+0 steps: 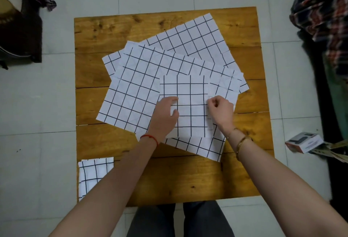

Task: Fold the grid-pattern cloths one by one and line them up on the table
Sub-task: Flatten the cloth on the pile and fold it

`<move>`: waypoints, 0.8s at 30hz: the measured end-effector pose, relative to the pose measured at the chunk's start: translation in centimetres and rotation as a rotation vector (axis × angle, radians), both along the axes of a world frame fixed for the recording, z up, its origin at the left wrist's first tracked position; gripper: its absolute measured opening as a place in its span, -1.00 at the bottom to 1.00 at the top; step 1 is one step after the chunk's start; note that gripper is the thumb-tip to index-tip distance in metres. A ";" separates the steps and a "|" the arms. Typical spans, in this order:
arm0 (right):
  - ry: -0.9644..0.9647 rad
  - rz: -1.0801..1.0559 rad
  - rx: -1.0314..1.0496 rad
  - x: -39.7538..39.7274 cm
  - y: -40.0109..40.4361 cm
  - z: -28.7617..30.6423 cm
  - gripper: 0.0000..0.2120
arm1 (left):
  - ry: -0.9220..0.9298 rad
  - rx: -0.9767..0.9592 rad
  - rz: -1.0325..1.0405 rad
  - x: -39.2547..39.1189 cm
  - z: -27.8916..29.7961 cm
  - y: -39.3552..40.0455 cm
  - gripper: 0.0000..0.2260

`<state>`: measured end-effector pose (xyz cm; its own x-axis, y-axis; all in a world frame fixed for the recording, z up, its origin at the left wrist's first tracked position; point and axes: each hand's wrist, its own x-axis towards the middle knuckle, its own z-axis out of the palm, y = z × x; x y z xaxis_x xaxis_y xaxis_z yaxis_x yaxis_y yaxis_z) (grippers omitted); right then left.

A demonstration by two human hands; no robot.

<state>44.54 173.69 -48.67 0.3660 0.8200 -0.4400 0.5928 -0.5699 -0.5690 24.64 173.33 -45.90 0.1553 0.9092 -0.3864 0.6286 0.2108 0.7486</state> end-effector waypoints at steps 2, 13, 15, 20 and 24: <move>-0.077 0.013 -0.011 -0.1 0.1 -0.2 -0.84 | 0.112 0.019 -0.039 -1.2 -0.4 0.4 -0.58; -0.403 0.777 0.298 -4.4 3.8 0.1 -0.59 | 0.661 0.152 -0.394 -2.8 -3.0 4.9 -0.35; -0.420 0.904 0.222 -5.8 4.8 -0.3 -0.49 | 0.687 0.105 -0.406 -2.5 -3.4 5.4 -0.31; -0.509 1.048 0.093 -8.0 6.5 -1.3 -0.43 | 0.736 0.058 -0.451 -2.3 -4.1 6.2 -0.24; -0.558 1.069 0.075 -7.3 6.4 -2.0 -0.43 | 0.779 0.106 -0.456 -2.6 -4.7 5.9 -0.24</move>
